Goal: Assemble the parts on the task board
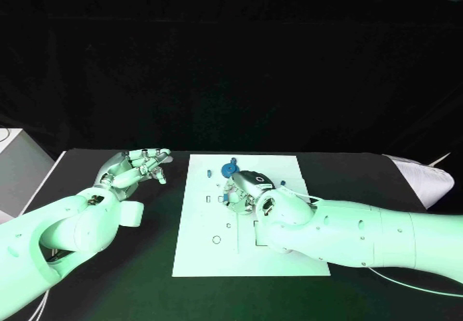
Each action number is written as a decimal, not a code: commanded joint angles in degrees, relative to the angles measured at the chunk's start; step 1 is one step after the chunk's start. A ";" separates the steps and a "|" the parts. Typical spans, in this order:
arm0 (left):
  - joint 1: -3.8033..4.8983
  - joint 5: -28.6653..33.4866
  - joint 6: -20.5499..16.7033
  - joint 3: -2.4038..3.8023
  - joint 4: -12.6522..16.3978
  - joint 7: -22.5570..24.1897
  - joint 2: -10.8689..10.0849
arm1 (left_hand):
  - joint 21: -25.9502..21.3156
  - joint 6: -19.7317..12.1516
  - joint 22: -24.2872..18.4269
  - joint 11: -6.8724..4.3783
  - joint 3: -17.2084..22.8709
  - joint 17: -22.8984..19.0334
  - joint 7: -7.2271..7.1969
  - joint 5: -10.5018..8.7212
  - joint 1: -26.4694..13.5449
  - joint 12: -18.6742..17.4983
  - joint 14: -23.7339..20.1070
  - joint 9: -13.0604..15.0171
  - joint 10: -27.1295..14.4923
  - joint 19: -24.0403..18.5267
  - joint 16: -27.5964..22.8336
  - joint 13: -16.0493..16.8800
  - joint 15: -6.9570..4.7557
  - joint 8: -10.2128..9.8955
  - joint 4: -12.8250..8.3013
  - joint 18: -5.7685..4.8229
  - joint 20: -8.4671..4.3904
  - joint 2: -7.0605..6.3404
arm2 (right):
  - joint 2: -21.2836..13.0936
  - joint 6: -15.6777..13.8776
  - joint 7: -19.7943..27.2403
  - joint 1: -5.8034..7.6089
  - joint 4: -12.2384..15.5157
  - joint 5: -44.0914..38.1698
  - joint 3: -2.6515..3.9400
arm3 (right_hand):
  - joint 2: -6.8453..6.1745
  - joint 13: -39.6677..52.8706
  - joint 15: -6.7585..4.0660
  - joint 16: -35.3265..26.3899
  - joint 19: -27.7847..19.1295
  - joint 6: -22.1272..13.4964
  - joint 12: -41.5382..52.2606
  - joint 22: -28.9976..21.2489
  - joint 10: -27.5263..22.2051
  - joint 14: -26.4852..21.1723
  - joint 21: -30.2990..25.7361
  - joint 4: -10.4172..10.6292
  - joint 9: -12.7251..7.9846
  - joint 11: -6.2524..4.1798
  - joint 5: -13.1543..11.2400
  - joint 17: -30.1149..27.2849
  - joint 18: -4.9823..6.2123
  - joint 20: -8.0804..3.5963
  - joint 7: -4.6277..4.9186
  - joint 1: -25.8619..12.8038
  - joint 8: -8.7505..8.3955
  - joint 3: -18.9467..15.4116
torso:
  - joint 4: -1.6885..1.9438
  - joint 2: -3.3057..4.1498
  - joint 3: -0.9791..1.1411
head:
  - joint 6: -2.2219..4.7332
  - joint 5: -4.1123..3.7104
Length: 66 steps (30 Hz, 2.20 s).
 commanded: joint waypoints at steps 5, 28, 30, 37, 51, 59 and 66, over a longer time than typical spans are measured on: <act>0.03 -0.13 0.95 0.04 0.12 0.18 0.06 | 0.27 -0.31 0.09 -0.08 0.32 -0.08 -0.05 -0.31 -0.54 -0.21 -0.38 0.09 -0.33 -0.29 0.32 0.07 0.02 0.21 0.11 0.85 -0.08 0.16 | -0.04 0.85 -0.56 -0.19 0.16 -1.02 -0.10 | -0.28 15.07 -0.21 0.25 4.34 0.48 0.12 11.69 5.97 5.96 -0.22 0.04 0.06 -0.34 -0.14 15.09 -0.70 -0.41 -0.08 -0.71 0.28 0.26 | 0.05 0.03 -0.02 | -0.04 -0.02; 0.03 -0.13 0.89 0.04 0.20 0.11 -0.04 | 0.27 -0.31 0.09 -0.08 0.32 -0.08 -0.05 -0.31 -0.54 -0.21 -0.38 0.09 -0.33 -0.29 0.32 0.07 0.02 0.21 0.11 0.85 -0.08 0.16 | 0.48 2.42 -0.60 -0.20 -0.83 -0.77 -0.11 | -1.33 15.07 -0.06 0.25 4.24 -0.70 0.12 11.43 5.97 5.96 -0.51 0.39 -0.03 -0.14 -0.52 15.09 -0.63 -0.33 0.22 -2.21 0.16 -0.09 | 0.06 -0.03 -0.06 | -0.06 0.01; 0.03 -0.14 0.87 0.04 0.20 0.11 -0.06 | 0.27 -0.31 0.09 -0.08 0.32 -0.08 -0.05 -0.31 -0.54 -0.21 -0.38 0.09 -0.33 -0.29 0.32 0.07 0.02 0.21 0.11 0.85 -0.08 0.16 | 0.49 2.36 -0.57 -0.19 -0.87 -0.73 -0.11 | -1.38 15.07 -0.02 0.25 4.25 -0.88 0.12 11.47 5.97 5.96 -0.48 0.42 -0.06 -0.09 -0.53 15.09 -0.64 -0.31 0.27 -2.29 0.10 -0.09 | 0.06 -0.02 -0.03 | -0.08 0.00; 0.03 -0.14 0.86 0.04 0.21 0.10 -0.08 | 0.27 -0.31 0.09 -0.08 0.32 -0.08 -0.05 -0.31 -0.54 -0.21 -0.38 0.09 -0.33 -0.29 0.32 0.07 0.02 0.21 0.11 0.85 -0.08 0.16 | 0.47 1.98 -0.17 -0.19 -0.87 -0.59 -0.12 | -1.66 15.07 0.15 0.25 4.19 -1.55 0.12 11.33 5.97 5.96 -0.63 0.43 -0.18 0.10 -0.57 15.09 -0.60 -0.19 0.49 -2.50 -0.12 -0.14 | 0.00 0.00 -0.04 | -0.07 0.07; 0.03 -0.15 0.96 0.04 0.15 -0.06 -0.06 | 0.27 -0.31 0.09 -0.08 0.32 -0.08 -0.05 -0.31 -0.54 -0.21 -0.38 0.09 -0.33 -0.29 0.32 0.07 0.02 0.21 0.11 0.85 -0.08 0.16 | 0.43 -0.20 0.86 -0.19 -0.90 -0.43 -0.15 | -2.79 14.65 0.90 0.25 4.10 -3.92 -0.45 11.16 5.46 5.96 -0.91 1.93 -0.58 0.84 -5.67 15.09 -0.54 0.57 1.24 -3.88 -0.51 -3.30 | 0.02 0.00 0.00 | -0.05 -0.01; 0.03 -0.17 1.07 0.04 0.13 -0.26 -0.05 | 0.50 -0.38 0.19 -0.07 0.32 -0.17 -0.05 -0.32 -0.65 -0.19 -0.43 0.15 -0.41 -0.48 0.43 0.10 0.05 0.21 0.11 0.86 -0.03 0.12 | 0.28 -0.51 1.15 -0.19 -0.79 -0.28 -0.17 | -2.70 14.15 1.03 0.25 4.06 -4.82 -1.14 11.09 4.84 5.96 -1.05 3.82 -0.70 0.97 -8.41 15.09 -0.51 0.72 1.33 -3.54 -0.32 -7.17 | 0.01 0.01 -0.03 | 0.00 -0.02; 0.03 -1.67 1.03 0.03 -0.26 -1.98 0.38 | 0.58 -0.49 0.22 -0.05 0.20 -0.23 -0.03 -0.36 -0.90 -0.13 -0.55 0.16 -0.36 -0.63 0.44 0.14 0.10 0.17 0.22 0.85 0.01 -0.01 | -1.13 -2.78 2.09 -0.20 0.73 -0.28 -0.17 | -2.78 13.86 1.22 0.25 4.01 -6.00 -1.51 11.00 4.50 5.96 -1.19 4.56 -0.92 1.22 -9.85 15.09 -0.48 0.87 1.63 -3.94 -0.43 -10.60 | 0.12 -0.07 0.00 | 0.07 0.07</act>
